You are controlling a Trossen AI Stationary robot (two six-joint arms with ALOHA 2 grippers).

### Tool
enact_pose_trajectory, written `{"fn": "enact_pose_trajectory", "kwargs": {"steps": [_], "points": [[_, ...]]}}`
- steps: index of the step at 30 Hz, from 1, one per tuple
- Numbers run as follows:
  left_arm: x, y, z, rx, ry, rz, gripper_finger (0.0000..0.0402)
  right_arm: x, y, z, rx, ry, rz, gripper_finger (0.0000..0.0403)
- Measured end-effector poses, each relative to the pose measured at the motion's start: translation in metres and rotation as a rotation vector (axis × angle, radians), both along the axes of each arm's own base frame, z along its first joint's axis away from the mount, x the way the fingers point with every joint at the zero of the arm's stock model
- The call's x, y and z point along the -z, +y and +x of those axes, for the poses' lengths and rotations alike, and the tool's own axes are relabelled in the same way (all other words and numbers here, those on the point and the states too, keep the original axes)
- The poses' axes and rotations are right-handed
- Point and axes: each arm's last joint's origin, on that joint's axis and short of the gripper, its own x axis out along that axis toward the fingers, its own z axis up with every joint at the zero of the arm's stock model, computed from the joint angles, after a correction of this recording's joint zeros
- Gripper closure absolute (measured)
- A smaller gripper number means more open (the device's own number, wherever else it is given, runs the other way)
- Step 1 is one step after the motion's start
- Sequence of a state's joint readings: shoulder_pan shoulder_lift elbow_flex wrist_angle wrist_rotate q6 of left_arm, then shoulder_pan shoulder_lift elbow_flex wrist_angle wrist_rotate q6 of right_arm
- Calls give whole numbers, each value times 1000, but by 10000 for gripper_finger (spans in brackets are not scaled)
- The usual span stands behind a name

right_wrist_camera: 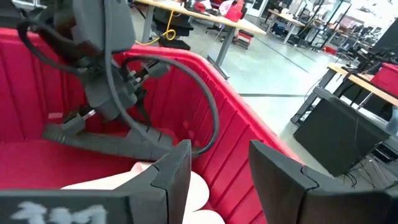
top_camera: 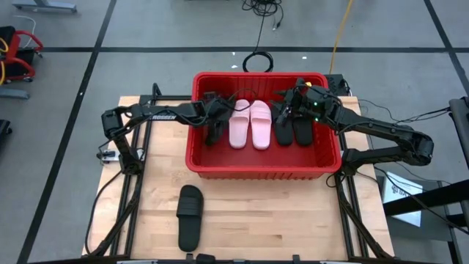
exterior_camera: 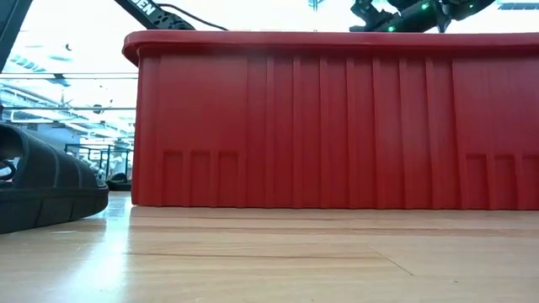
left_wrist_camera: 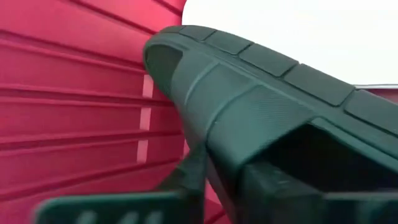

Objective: Pick and place slides into bin
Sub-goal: Put the black slide into the red bin

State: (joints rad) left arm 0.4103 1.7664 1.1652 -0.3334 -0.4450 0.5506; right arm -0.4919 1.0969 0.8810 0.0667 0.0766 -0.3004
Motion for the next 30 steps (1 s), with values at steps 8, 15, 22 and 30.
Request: {"fn": "enact_pose_trajectory", "kwargs": {"steps": [8,15,22,30], "points": [[0,-4,1,-5,17,19,394,-3,0,0,0,-23,-13,252],[-5,-15,6,-24,82,122,399,-3,0,0,-2,-19,-20,252],[-22,-28,14,-40,111,156,400,-3,0,0,-3,-15,-27,252],[-23,-28,10,-121,114,114,401,-3,0,1,-4,-15,-28,252]]}}
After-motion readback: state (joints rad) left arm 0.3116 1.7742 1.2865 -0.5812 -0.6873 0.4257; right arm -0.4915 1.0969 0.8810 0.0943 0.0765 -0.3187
